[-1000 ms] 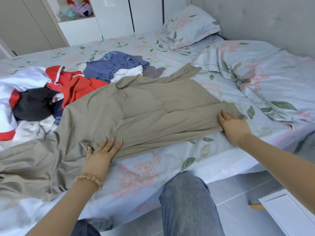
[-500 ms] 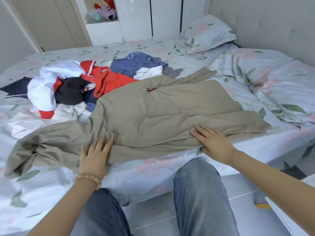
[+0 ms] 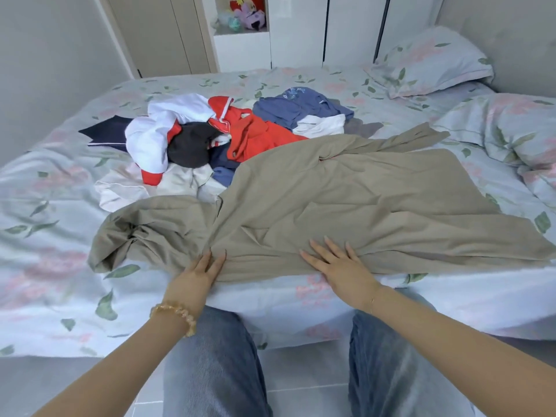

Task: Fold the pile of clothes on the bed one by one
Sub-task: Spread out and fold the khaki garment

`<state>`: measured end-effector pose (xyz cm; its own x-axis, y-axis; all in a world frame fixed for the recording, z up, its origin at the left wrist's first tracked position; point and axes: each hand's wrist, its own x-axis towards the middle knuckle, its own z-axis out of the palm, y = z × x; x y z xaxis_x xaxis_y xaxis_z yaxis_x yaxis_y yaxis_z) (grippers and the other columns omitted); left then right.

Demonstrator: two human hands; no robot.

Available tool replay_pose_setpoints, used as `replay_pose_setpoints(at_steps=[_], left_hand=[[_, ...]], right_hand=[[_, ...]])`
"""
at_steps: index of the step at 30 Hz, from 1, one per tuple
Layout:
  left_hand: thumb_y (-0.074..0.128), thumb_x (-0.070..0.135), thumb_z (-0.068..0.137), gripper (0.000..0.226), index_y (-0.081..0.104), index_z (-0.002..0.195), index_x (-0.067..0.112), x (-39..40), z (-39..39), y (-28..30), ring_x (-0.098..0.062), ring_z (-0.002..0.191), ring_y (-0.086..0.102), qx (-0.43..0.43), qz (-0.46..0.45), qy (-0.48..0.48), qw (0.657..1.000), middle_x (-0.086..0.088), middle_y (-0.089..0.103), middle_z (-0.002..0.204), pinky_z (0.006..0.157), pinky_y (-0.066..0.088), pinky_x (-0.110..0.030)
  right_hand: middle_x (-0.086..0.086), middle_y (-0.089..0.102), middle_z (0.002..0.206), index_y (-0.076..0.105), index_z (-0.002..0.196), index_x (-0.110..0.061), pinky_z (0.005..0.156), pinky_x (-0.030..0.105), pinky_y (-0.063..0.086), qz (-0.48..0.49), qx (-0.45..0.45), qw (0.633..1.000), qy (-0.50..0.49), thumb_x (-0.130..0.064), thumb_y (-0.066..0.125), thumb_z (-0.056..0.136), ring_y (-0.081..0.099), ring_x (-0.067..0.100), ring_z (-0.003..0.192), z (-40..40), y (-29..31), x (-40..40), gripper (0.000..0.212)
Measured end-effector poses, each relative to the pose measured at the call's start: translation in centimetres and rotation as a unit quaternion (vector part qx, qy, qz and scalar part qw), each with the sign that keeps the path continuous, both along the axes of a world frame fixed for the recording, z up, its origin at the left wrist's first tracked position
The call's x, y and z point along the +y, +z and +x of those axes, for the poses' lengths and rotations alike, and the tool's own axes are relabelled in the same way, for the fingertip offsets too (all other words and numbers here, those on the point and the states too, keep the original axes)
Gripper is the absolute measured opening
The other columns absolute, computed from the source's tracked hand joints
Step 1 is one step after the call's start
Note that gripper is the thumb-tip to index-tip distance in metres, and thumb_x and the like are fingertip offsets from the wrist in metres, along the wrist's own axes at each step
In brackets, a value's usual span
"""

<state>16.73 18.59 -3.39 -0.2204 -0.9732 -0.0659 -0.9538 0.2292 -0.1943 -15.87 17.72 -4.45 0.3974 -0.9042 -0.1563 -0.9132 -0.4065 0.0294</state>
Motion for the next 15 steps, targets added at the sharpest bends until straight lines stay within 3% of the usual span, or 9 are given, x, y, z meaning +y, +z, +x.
replay_pose_setpoints(at_steps=[2, 3, 5, 6, 7, 9, 12, 14, 15], left_hand=[[0.073, 0.014, 0.069, 0.104, 0.011, 0.151, 0.033, -0.4, 1.6, -0.3, -0.024, 0.135, 0.036, 0.037, -0.033, -0.021, 0.999, -0.002, 0.033, 0.153, 0.105, 0.032, -0.044], [0.076, 0.025, 0.06, 0.106, 0.021, 0.15, 0.032, -0.7, 2.5, -0.2, -0.025, 0.137, 0.033, 0.052, -0.047, -0.012, 0.997, -0.001, 0.036, 0.152, 0.109, 0.022, -0.052], [0.062, 0.048, 0.058, 0.104, 0.019, 0.151, 0.034, -1.8, 4.2, 0.2, -0.023, 0.145, 0.015, 0.088, 0.002, 0.041, 0.995, 0.005, 0.02, 0.158, 0.112, 0.005, -0.058], [0.053, 0.057, 0.058, 0.104, 0.013, 0.152, 0.036, -2.5, 4.8, 0.4, -0.02, 0.147, 0.008, 0.113, 0.057, 0.067, 0.99, 0.009, 0.011, 0.16, 0.114, 0.002, -0.055], [0.044, 0.065, 0.056, 0.105, 0.01, 0.152, 0.038, -3.0, 5.1, 0.8, -0.017, 0.147, 0.007, 0.124, 0.094, 0.079, 0.985, 0.013, 0.006, 0.16, 0.115, 0.003, -0.052], [0.036, 0.067, 0.055, 0.101, 0.022, 0.15, 0.037, -3.8, 5.7, 1.4, -0.021, 0.143, 0.018, 0.123, 0.105, 0.076, 0.984, 0.012, 0.018, 0.157, 0.114, 0.016, -0.047], [0.053, 0.033, 0.073, 0.064, 0.052, 0.137, 0.025, -4.5, 6.4, 1.2, -0.037, 0.116, 0.05, 0.161, 0.036, 0.033, 0.986, -0.009, 0.052, 0.131, 0.096, 0.042, -0.043], [0.057, 0.01, 0.082, 0.057, 0.053, 0.137, 0.024, -4.7, 7.0, 1.1, -0.039, 0.1, 0.055, 0.153, 0.029, 0.015, 0.988, -0.015, 0.051, 0.117, 0.087, 0.048, -0.041], [0.054, 0.009, 0.087, 0.056, 0.049, 0.14, 0.027, -4.6, 7.2, 1.7, -0.037, 0.098, 0.055, 0.134, 0.037, 0.01, 0.99, -0.015, 0.048, 0.116, 0.085, 0.048, -0.04]], right_hand=[[-0.006, -0.001, 0.163, -0.003, 0.153, -0.035, 0.116, 0.055, 0.009, -0.02, 0.001, 1.0, -0.002, -0.011, 0.048, 0.096, 0.002, 0.027, 0.15, 0.1, -0.1, 0.0, 0.08], [-0.002, 0.017, 0.161, 0.012, 0.153, -0.033, 0.112, 0.058, 0.022, -0.045, 0.007, 0.999, 0.008, -0.014, 0.062, 0.088, 0.02, 0.03, 0.147, 0.4, -0.1, 0.0, 0.084], [0.004, 0.052, 0.143, 0.049, 0.141, -0.028, 0.092, 0.058, 0.046, -0.071, 0.024, 0.997, 0.007, -0.021, 0.087, 0.061, 0.054, 0.032, 0.126, 0.9, -0.3, -0.1, 0.089], [0.005, 0.058, 0.136, 0.057, 0.134, -0.026, 0.088, 0.057, 0.05, -0.081, 0.029, 0.996, 0.01, -0.022, 0.09, 0.053, 0.059, 0.032, 0.12, 1.3, -0.4, -0.2, 0.088], [0.007, 0.057, 0.137, 0.059, 0.133, -0.024, 0.089, 0.057, 0.05, -0.092, 0.025, 0.995, 0.019, -0.021, 0.09, 0.051, 0.058, 0.031, 0.121, 1.8, -0.3, -0.3, 0.087], [0.006, 0.048, 0.146, 0.05, 0.14, -0.025, 0.1, 0.056, 0.043, -0.111, -0.002, 0.992, 0.064, -0.017, 0.083, 0.06, 0.049, 0.029, 0.131, 3.6, 0.0, -0.7, 0.087], [0.004, 0.028, 0.158, 0.028, 0.151, -0.029, 0.112, 0.057, 0.027, -0.079, -0.045, 0.99, 0.107, -0.024, 0.056, 0.089, 0.028, 0.029, 0.144, 7.1, 0.7, -1.3, 0.069], [-0.001, 0.012, 0.162, 0.014, 0.154, -0.034, 0.116, 0.056, 0.018, -0.039, -0.056, 0.992, 0.11, -0.031, 0.031, 0.1, 0.012, 0.026, 0.149, 9.1, 0.6, -1.6, 0.057], [-0.003, 0.006, 0.163, 0.009, 0.153, -0.036, 0.117, 0.055, 0.014, -0.022, -0.049, 0.993, 0.103, -0.031, 0.028, 0.102, 0.006, 0.025, 0.149, 9.7, 0.4, -1.7, 0.055]])
